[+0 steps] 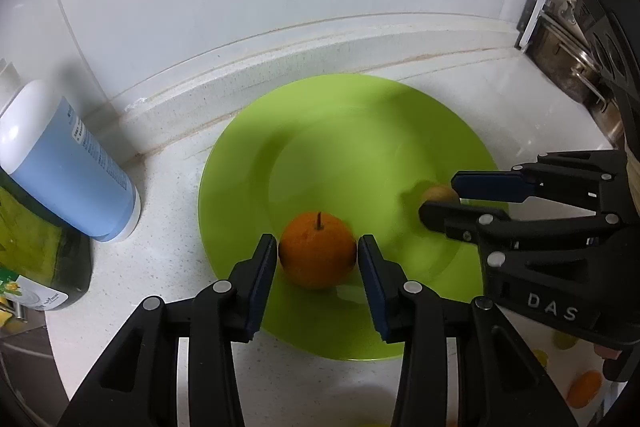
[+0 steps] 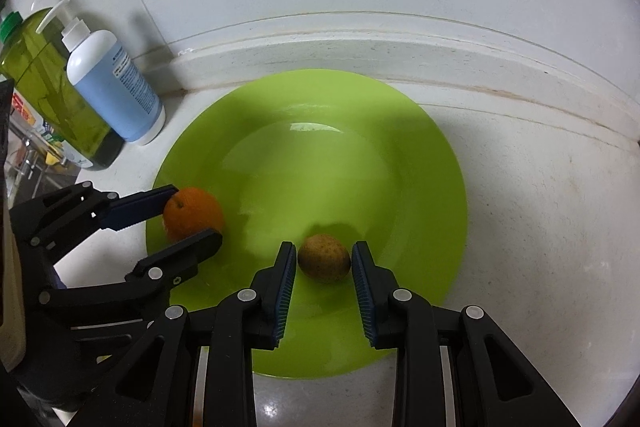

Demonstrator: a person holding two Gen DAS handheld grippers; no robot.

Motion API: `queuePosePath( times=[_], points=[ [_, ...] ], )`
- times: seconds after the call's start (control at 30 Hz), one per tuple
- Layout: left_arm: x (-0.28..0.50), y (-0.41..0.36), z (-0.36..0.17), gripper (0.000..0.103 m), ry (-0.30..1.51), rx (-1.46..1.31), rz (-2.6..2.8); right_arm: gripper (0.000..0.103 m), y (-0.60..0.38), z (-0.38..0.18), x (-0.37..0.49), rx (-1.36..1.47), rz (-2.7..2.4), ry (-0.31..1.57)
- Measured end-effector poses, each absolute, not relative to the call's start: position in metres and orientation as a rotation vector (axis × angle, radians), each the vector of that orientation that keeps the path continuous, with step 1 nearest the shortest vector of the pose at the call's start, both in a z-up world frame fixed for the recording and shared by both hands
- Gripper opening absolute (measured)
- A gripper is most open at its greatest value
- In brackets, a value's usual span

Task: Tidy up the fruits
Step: 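Carry the tangerine and kiwi in both grippers over the lime-green plate, then open both grippers to set the tangerine and kiwi on the plate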

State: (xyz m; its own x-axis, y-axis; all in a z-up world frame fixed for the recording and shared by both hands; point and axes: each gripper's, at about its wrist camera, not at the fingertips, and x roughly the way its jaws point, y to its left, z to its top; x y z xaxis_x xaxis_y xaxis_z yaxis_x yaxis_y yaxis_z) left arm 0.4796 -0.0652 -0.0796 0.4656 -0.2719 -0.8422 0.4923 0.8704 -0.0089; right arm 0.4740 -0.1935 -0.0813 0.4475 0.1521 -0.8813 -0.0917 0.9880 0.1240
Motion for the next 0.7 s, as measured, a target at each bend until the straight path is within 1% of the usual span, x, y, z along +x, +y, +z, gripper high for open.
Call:
queuePosePath(
  times=[0.13,0.2,0.33,0.4,0.53,0.6,0.7],
  points=[
    [0.473,-0.057,-0.068,0.052,0.946,0.231,-0.463,0.040,-0.194,-0.074,0.468,0.059,0.140,1.075],
    [0.469,-0.052,-0.061,0.053,0.929,0.216,-0.446,0.043,-0.194,-0.068,0.463,0.055,0.133,1.061],
    [0.452,-0.040,-0.040,0.060,0.874,0.187,-0.409,0.044,-0.191,-0.050,0.448,0.022,0.117,1.007],
    [0.442,-0.037,-0.029,0.061,0.836,0.180,-0.399,0.051,-0.190,-0.039,0.438,-0.004,0.103,0.970],
    [0.418,-0.030,-0.005,0.069,0.764,0.172,-0.377,0.055,-0.187,-0.014,0.411,-0.039,0.077,0.892],
    [0.401,-0.027,0.007,0.071,0.724,0.172,-0.371,0.060,-0.184,-0.004,0.397,-0.054,0.062,0.854],
    [0.379,-0.025,0.019,0.076,0.677,0.176,-0.379,0.065,-0.182,0.013,0.372,-0.064,0.039,0.791]
  ],
)
